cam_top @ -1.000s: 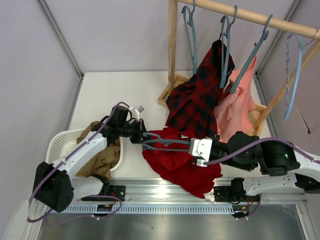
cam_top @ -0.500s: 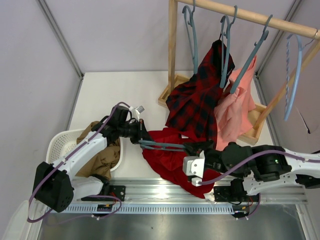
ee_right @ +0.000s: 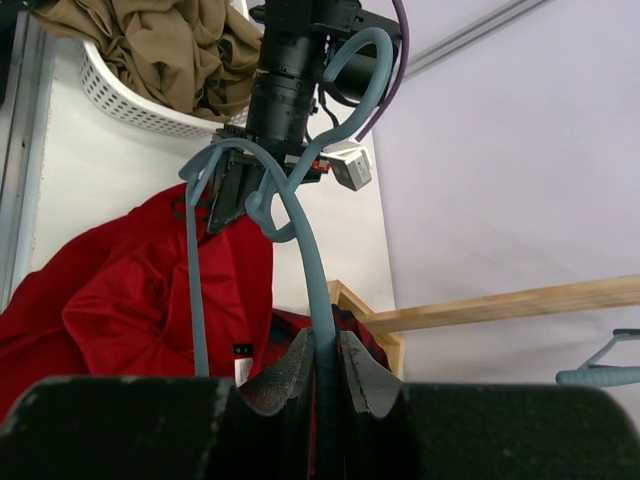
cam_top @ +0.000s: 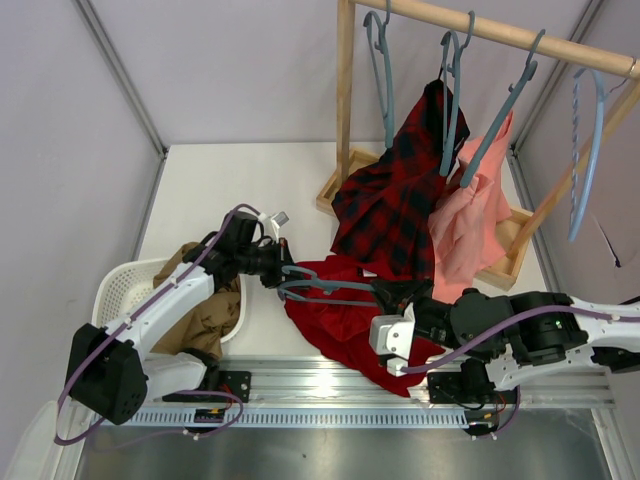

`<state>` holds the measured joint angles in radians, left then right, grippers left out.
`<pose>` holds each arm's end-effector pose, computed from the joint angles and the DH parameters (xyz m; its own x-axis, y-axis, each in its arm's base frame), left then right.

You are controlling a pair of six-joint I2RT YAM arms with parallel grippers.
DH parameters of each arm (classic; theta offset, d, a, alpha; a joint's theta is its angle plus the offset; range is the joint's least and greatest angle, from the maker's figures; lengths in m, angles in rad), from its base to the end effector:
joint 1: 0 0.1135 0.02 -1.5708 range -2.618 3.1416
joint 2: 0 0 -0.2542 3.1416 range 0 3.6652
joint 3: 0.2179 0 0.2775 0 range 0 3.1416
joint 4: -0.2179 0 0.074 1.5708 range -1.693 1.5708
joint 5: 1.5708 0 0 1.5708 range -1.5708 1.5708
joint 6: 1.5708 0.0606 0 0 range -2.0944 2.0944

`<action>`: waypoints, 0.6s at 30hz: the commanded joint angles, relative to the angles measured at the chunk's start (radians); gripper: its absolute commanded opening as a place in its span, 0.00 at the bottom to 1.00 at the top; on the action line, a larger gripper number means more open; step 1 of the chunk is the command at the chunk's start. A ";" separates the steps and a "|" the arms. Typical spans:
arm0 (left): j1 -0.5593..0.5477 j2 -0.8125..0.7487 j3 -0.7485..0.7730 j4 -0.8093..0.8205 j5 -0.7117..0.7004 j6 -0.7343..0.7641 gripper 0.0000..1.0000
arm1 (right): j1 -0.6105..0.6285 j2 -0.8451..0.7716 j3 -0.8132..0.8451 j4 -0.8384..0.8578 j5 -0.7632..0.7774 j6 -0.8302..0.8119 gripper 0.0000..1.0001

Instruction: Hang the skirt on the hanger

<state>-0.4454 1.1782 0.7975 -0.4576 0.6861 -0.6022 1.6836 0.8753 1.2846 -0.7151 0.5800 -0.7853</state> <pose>0.2338 -0.1542 0.2135 -0.9583 -0.0282 -0.2843 0.2097 0.6064 -0.7670 0.0104 0.2032 0.4340 0.6532 -0.5121 -0.5577 -0.6054 0.0891 -0.7909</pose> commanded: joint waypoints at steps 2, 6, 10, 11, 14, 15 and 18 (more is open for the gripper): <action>0.005 -0.011 0.017 -0.024 0.040 -0.042 0.00 | 0.022 -0.013 0.018 -0.061 0.129 -0.160 0.00; 0.005 -0.012 0.020 -0.024 0.038 -0.044 0.00 | 0.027 -0.021 0.015 -0.092 0.149 -0.167 0.00; 0.005 -0.011 0.019 -0.021 0.035 -0.047 0.00 | 0.028 -0.036 -0.004 -0.084 0.152 -0.164 0.00; 0.005 -0.009 0.020 -0.021 0.033 -0.050 0.00 | 0.030 -0.039 -0.008 -0.073 0.152 -0.166 0.00; 0.005 -0.009 0.025 -0.023 0.033 -0.048 0.00 | 0.028 -0.045 -0.027 -0.057 0.141 -0.154 0.00; 0.005 -0.009 0.023 -0.023 0.033 -0.048 0.00 | 0.028 -0.045 -0.025 -0.057 0.127 -0.138 0.00; 0.005 -0.012 0.023 -0.024 0.030 -0.045 0.00 | 0.028 -0.053 0.015 -0.060 0.008 -0.038 0.00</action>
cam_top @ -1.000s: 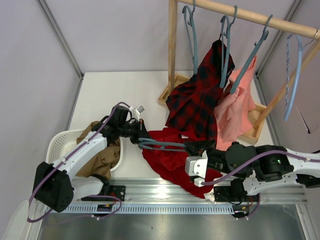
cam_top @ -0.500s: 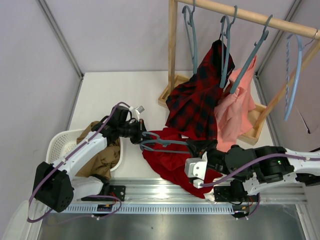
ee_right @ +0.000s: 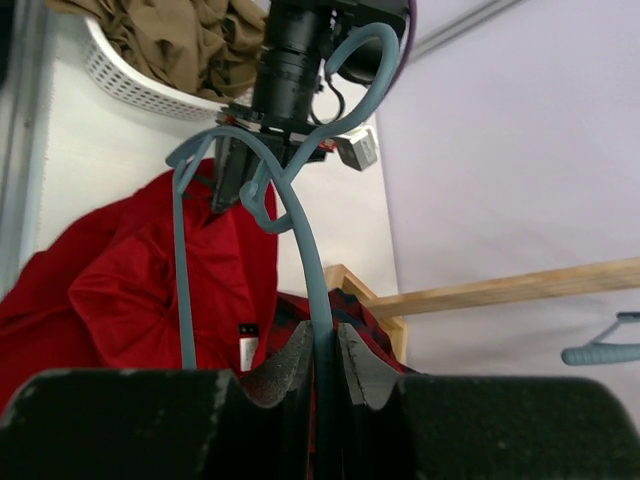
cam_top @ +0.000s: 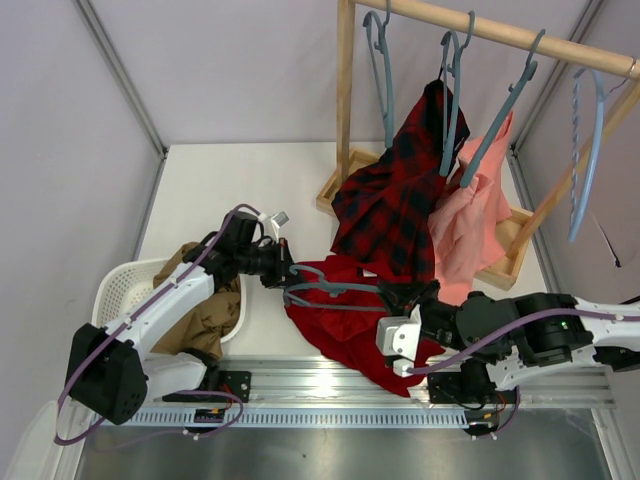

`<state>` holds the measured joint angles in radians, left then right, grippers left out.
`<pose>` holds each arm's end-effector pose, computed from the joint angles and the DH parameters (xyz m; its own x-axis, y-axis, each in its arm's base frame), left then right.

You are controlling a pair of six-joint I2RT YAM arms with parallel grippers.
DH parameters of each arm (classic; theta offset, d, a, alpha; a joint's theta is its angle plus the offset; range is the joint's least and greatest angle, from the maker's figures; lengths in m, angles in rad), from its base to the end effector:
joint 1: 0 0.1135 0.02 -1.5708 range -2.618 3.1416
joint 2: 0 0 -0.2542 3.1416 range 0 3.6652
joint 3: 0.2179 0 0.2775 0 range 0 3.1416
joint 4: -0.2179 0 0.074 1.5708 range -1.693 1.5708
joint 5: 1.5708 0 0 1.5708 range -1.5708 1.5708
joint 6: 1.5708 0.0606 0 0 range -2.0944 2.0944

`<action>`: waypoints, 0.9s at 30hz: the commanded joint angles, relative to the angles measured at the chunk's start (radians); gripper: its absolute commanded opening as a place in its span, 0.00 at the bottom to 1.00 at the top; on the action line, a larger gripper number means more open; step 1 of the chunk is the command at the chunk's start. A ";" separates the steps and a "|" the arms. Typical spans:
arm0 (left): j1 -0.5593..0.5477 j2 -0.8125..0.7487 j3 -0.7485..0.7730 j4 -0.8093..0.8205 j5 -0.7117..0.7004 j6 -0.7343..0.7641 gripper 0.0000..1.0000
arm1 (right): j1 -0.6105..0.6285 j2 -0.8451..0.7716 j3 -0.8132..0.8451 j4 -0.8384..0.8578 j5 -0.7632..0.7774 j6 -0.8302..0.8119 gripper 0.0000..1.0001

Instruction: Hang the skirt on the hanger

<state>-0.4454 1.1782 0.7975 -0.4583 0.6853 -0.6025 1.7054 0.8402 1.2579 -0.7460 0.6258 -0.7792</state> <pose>0.2338 -0.1541 0.2134 -0.9585 -0.0286 -0.2837 0.2088 0.6072 -0.7666 0.0096 0.1933 0.4279 0.6475 -0.5370 -0.5408 -0.5940 0.0890 -0.7995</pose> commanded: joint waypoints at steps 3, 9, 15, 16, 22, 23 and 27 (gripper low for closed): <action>0.005 -0.015 0.019 -0.022 0.030 -0.046 0.00 | 0.007 -0.035 0.075 -0.013 -0.158 0.041 0.00; 0.005 -0.017 0.019 -0.020 0.034 -0.040 0.00 | 0.000 -0.076 0.072 0.060 -0.274 0.332 0.00; 0.005 -0.029 0.020 -0.020 0.037 -0.036 0.00 | -0.036 -0.066 0.057 0.137 -0.264 0.653 0.00; 0.005 -0.034 0.019 -0.020 0.037 -0.034 0.00 | -0.044 -0.061 0.048 0.151 -0.262 0.694 0.00; 0.005 -0.063 0.006 -0.025 0.023 -0.033 0.00 | -0.139 -0.110 -0.020 0.257 -0.177 1.038 0.00; 0.005 -0.065 0.009 -0.026 0.020 -0.031 0.00 | -0.150 -0.118 -0.028 0.249 -0.152 1.085 0.00; 0.005 -0.054 0.034 -0.060 -0.001 -0.026 0.00 | -0.176 -0.122 -0.072 0.171 -0.072 1.176 0.00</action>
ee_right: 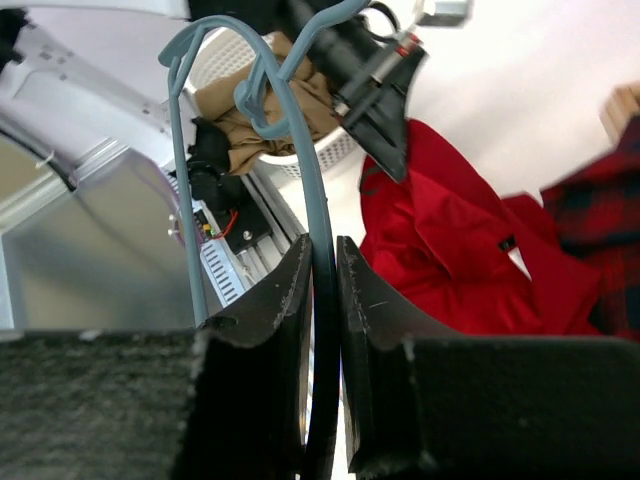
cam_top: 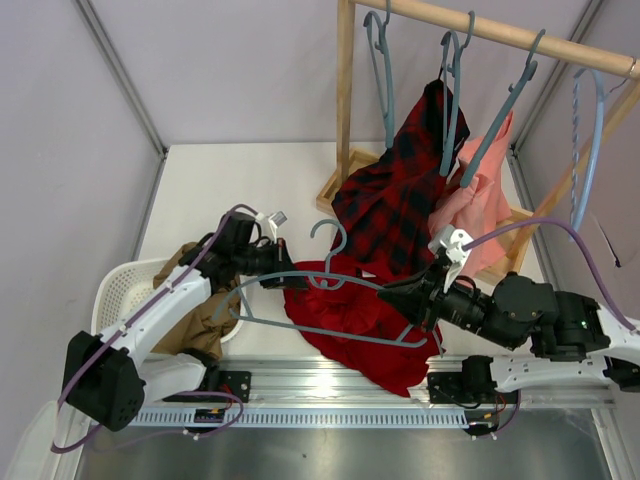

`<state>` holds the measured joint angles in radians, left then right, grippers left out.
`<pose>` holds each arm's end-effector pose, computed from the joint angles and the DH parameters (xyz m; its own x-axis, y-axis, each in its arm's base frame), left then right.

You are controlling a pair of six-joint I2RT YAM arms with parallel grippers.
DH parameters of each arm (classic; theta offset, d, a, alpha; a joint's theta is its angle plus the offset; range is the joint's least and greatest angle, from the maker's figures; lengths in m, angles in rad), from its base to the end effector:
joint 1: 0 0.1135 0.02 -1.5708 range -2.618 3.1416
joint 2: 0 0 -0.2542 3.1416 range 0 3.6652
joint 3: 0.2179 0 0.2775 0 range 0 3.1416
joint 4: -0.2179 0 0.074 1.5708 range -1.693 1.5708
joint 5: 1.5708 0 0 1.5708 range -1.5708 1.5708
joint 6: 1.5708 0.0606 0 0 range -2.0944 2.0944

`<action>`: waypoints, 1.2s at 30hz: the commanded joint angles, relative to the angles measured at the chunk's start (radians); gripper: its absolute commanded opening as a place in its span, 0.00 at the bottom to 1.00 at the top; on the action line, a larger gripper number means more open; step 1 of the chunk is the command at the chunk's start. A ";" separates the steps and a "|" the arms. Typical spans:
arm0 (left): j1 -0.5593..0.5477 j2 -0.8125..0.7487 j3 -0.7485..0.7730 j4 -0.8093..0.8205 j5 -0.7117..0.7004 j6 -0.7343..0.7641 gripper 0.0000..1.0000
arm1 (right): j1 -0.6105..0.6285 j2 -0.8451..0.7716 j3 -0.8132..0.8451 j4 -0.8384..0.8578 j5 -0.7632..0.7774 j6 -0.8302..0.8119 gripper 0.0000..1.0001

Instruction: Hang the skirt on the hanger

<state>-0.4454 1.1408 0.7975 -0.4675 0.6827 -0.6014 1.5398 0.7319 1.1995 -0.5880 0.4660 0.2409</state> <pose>0.2296 -0.1520 0.2221 -0.9504 -0.0327 -0.3093 0.2289 0.5996 -0.7668 0.0326 0.1720 0.4437 -0.2134 -0.0036 -0.9770 -0.8528 0.4885 0.1844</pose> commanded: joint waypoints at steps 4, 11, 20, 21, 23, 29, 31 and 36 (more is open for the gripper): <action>0.005 0.007 0.062 -0.071 -0.035 -0.023 0.00 | -0.010 -0.006 0.006 -0.013 0.083 0.129 0.00; 0.005 0.004 0.052 -0.057 -0.051 -0.018 0.00 | -0.012 -0.081 0.107 -0.065 0.380 0.023 0.00; 0.005 0.004 0.084 -0.092 -0.095 0.008 0.00 | -0.006 -0.014 0.163 0.175 0.618 -0.437 0.00; 0.005 0.002 0.106 -0.103 -0.100 0.018 0.00 | -0.009 0.016 0.161 0.191 0.634 -0.512 0.00; 0.005 -0.006 0.141 -0.141 -0.126 0.028 0.00 | -0.021 0.111 0.163 0.191 0.678 -0.564 0.00; 0.005 -0.047 0.192 -0.200 -0.147 0.045 0.00 | -0.203 0.187 0.051 0.267 0.541 -0.631 0.00; 0.005 -0.052 0.212 -0.218 -0.147 0.055 0.00 | -0.268 0.192 0.032 0.313 0.487 -0.620 0.00; -0.004 -0.033 0.235 -0.211 -0.153 0.051 0.00 | -0.322 0.274 0.086 0.358 0.331 -0.551 0.00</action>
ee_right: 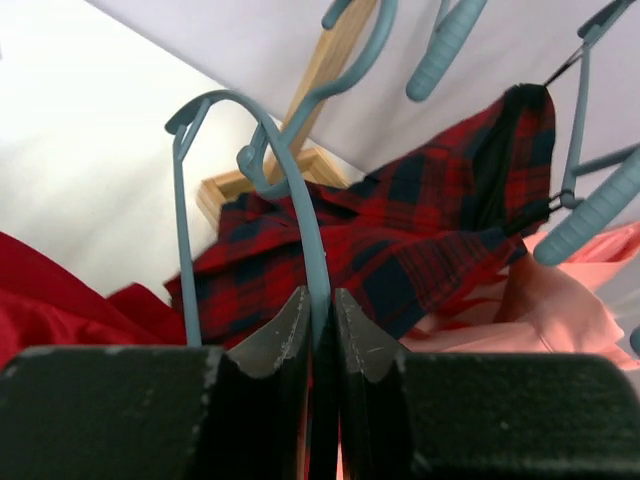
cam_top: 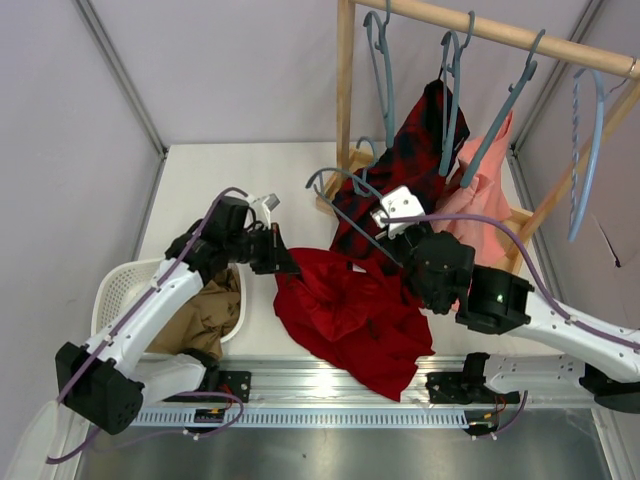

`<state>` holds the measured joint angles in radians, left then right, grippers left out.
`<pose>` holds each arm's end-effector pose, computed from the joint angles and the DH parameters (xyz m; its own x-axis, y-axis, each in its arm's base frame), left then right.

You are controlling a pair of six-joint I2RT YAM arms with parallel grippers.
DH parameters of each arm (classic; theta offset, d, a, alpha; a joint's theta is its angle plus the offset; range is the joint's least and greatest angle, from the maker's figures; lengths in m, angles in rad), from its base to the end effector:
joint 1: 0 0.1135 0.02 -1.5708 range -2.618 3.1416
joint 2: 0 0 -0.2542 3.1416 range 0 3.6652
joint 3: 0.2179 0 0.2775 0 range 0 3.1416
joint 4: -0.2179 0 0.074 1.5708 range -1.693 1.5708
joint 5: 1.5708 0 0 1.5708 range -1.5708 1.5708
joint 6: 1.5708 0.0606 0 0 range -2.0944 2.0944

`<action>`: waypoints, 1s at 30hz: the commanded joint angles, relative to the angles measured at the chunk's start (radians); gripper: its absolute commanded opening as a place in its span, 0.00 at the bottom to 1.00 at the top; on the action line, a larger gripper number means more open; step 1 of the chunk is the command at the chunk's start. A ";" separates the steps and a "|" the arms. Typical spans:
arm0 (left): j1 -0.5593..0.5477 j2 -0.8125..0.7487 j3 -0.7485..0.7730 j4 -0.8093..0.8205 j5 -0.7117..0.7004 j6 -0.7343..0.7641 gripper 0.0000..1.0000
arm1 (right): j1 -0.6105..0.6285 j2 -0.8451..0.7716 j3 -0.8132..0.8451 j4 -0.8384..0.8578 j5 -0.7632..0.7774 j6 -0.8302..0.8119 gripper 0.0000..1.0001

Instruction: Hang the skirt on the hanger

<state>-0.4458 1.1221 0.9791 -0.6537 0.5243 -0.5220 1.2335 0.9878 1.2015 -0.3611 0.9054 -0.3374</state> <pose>0.2349 -0.1459 0.2729 -0.9028 -0.0469 -0.4275 0.2756 0.7000 -0.6589 0.1252 0.2129 0.4254 0.0617 -0.4415 -0.8951 -0.3228 0.8398 -0.4365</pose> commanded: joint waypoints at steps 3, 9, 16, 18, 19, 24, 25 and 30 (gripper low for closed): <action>-0.020 0.018 0.078 0.000 0.003 -0.039 0.00 | -0.012 0.072 0.113 0.157 -0.141 0.072 0.00; -0.050 0.091 0.130 0.037 -0.009 -0.049 0.00 | 0.009 0.144 0.115 0.202 -0.195 0.185 0.00; -0.057 0.140 0.127 0.075 0.008 -0.049 0.00 | 0.006 0.078 0.073 0.266 -0.212 0.333 0.00; -0.060 0.153 0.115 0.085 0.011 -0.053 0.00 | 0.003 0.045 0.064 0.294 -0.233 0.385 0.00; -0.060 0.157 0.110 0.095 0.013 -0.053 0.00 | 0.001 0.034 0.061 0.304 -0.243 0.417 0.00; -0.068 0.169 0.112 0.117 0.019 -0.059 0.00 | -0.015 -0.009 0.014 0.389 -0.306 0.537 0.00; -0.070 0.173 0.113 0.118 0.017 -0.059 0.00 | -0.022 -0.006 0.012 0.390 -0.307 0.572 0.00; -0.071 0.177 0.116 0.115 0.014 -0.053 0.00 | -0.028 0.031 0.004 0.382 -0.344 0.673 0.00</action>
<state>-0.5148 1.2919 1.0691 -0.5549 0.5247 -0.5495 1.2083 1.0153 1.2060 -0.1154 0.6117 0.1974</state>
